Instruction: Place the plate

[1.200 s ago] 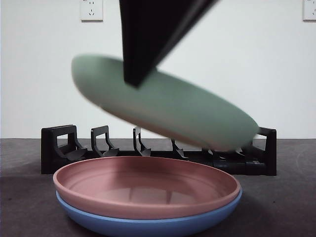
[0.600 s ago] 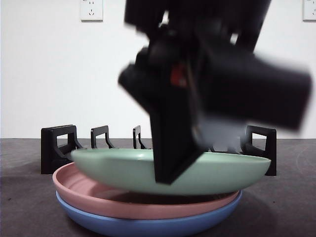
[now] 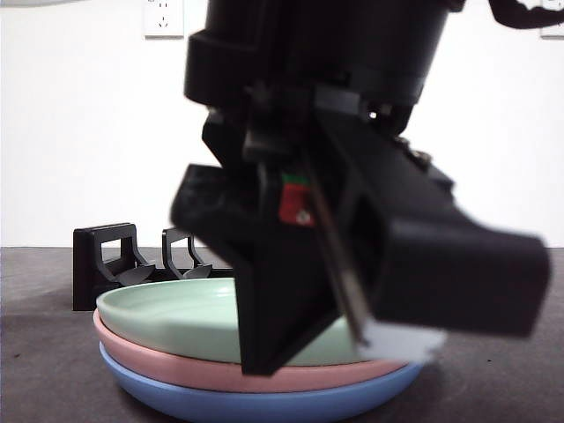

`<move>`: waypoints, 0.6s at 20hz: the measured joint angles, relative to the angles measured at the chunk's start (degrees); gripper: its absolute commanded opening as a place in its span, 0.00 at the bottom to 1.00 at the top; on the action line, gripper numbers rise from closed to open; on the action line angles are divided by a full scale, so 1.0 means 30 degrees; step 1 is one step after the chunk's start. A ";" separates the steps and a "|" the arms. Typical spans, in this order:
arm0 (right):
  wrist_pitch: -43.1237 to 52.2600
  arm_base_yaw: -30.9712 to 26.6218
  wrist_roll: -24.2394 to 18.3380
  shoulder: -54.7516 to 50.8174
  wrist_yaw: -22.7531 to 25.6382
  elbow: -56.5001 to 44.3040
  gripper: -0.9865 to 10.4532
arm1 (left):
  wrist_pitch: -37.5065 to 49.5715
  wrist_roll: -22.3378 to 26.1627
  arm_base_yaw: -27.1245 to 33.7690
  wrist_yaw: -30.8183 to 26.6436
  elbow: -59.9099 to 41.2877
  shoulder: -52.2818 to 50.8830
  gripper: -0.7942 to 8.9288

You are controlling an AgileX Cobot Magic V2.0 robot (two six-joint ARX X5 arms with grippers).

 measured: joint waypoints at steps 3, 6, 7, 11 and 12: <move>-0.0430 0.0015 0.0168 0.0000 0.0000 0.0197 0.33 | -0.0007 0.0000 0.0000 0.0007 0.0000 0.0000 0.34; -0.0670 0.0138 0.1428 -0.0386 -0.0780 0.1603 0.33 | -0.0007 0.0007 0.0000 0.0007 0.0000 0.0000 0.34; -0.0051 0.0095 0.1821 -0.1056 -0.1005 0.1778 0.33 | 0.0000 0.0000 0.0000 0.0007 0.0000 0.0000 0.34; 0.0546 -0.1727 0.2557 -0.4313 -0.1071 0.1843 0.33 | -0.0007 0.0000 0.0000 0.0007 0.0000 0.0000 0.34; 0.0488 -0.2565 0.2674 -0.4772 -0.1064 0.1843 0.33 | 0.0000 0.0000 0.0000 0.0000 0.0000 0.0000 0.34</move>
